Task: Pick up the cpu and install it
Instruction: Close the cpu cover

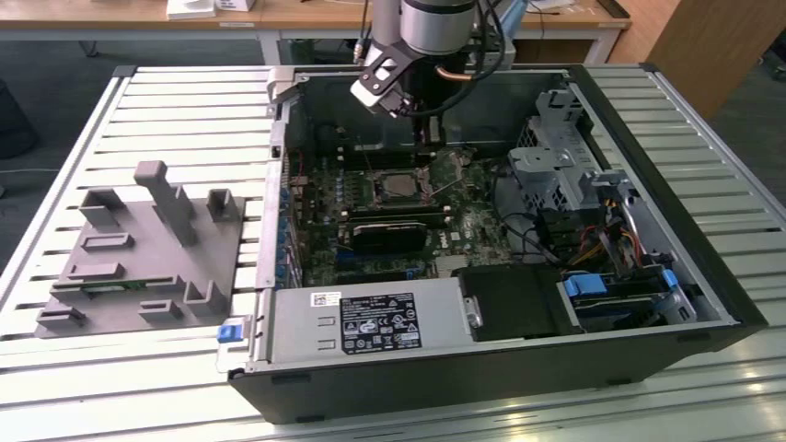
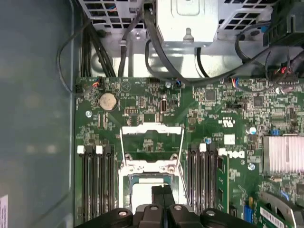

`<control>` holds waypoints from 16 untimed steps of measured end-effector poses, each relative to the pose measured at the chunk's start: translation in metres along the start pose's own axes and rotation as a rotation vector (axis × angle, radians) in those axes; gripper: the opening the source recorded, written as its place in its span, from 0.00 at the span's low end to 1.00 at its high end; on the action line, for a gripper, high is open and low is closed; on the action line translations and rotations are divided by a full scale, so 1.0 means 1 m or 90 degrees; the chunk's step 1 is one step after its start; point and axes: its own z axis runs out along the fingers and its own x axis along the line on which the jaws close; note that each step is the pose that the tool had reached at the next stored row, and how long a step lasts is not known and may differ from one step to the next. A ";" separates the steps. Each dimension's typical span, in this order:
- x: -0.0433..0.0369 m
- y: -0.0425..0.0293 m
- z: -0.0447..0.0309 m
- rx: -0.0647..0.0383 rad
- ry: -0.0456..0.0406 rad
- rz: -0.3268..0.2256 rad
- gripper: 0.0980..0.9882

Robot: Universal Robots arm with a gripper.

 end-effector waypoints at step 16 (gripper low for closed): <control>0.0007 0.0253 0.0027 0.005 0.0062 -0.012 0.01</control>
